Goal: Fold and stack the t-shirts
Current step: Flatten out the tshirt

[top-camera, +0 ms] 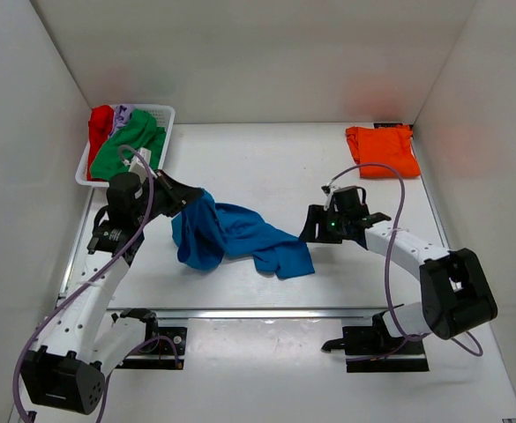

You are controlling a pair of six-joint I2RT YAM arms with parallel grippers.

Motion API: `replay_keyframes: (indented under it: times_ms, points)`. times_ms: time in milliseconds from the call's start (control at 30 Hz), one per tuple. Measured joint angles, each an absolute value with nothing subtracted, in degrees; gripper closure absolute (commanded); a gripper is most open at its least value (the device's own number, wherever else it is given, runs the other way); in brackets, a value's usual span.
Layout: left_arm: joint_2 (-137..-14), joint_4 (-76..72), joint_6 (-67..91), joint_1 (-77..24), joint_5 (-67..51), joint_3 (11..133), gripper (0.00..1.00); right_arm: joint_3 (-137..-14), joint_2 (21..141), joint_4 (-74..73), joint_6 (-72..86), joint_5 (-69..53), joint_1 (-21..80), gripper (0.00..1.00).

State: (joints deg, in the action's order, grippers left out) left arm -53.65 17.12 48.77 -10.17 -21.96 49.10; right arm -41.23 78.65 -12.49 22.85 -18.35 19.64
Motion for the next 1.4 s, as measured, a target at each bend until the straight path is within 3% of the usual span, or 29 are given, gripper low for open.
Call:
replay_keyframes:
  times_ms: [333,400,533,600,967,1200,1400]
  points:
    - [-51.9,14.6,49.1,-9.4,-22.8,46.4,1.0,-40.3,81.5,-19.9,23.9,-12.4,27.7,0.41]
    - [-51.9,14.5,49.1,-9.3,-22.8,46.2,1.0,-40.4,81.6,-20.3,24.2,-11.4,28.3,0.5]
    - [-51.9,14.5,49.2,-9.1,-23.1,46.2,1.0,-40.4,82.4,-22.2,24.1,-10.7,28.5,0.92]
    - [-51.8,14.5,49.3,-9.0,-23.2,46.2,1.0,-40.7,83.0,-23.7,24.0,-10.6,28.6,1.0]
    - [-54.3,16.1,47.5,-6.2,-24.1,50.5,1.0,-48.9,80.4,-35.2,17.7,-6.1,27.0,1.0]
    - [-71.2,15.7,45.1,-5.3,-27.1,77.6,1.0,-64.2,66.9,-30.2,9.7,3.9,18.9,1.0]
    - [-69.2,16.5,43.0,-4.8,-24.1,92.5,1.0,-67.2,51.1,-20.9,4.0,6.7,14.8,1.0]
